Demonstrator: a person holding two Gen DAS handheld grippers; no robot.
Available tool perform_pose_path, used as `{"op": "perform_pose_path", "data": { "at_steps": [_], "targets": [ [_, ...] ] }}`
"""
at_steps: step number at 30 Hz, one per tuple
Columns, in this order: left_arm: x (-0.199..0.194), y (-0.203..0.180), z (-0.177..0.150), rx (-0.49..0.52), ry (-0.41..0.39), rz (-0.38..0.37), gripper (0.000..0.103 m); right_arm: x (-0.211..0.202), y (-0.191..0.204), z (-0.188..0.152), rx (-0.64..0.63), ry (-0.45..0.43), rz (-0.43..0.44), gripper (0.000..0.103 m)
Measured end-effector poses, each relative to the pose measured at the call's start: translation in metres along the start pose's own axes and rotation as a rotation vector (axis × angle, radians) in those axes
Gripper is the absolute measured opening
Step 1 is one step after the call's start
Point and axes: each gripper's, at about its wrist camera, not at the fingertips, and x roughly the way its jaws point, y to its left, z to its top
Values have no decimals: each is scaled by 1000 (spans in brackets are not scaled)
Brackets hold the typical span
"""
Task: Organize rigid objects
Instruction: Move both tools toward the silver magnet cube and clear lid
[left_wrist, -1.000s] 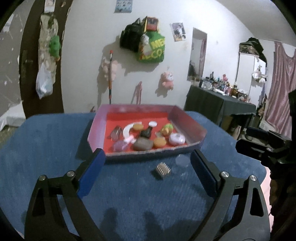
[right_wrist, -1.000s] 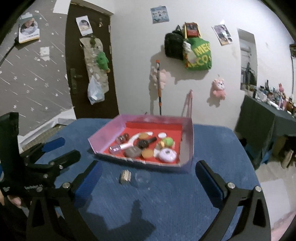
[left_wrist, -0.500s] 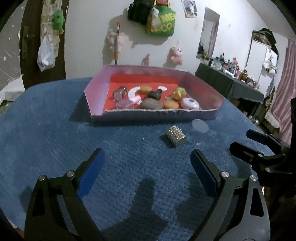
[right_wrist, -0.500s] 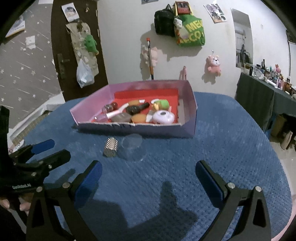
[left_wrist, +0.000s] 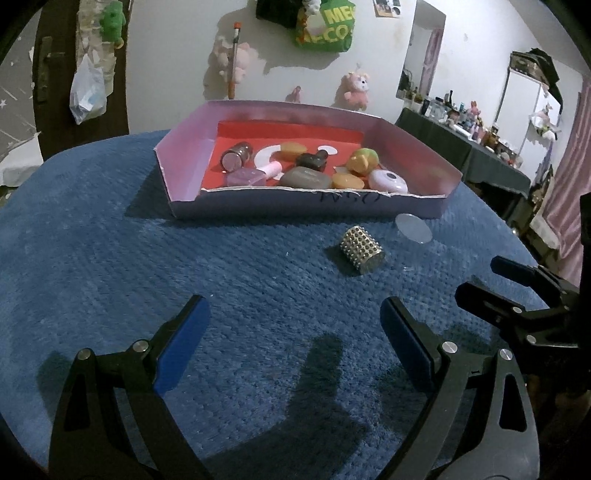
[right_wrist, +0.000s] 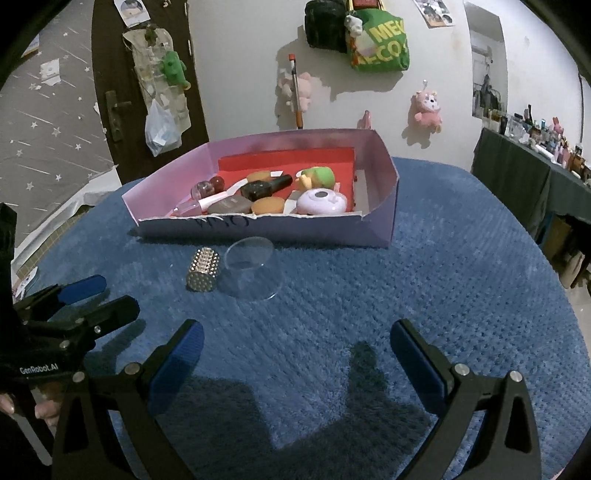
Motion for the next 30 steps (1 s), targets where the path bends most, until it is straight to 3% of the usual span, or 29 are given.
{"op": "perform_pose_path", "data": {
  "at_steps": [11, 26, 30],
  "targets": [
    [10, -3, 15, -28, 40, -32, 94, 5, -6, 6, 4, 25, 19, 103],
    [65, -21, 47, 12, 164, -35, 94, 15, -27, 17, 28, 56, 6, 103],
    [66, -19, 46, 40, 157, -25, 94, 19, -27, 21, 32, 68, 21, 103]
  ]
}}
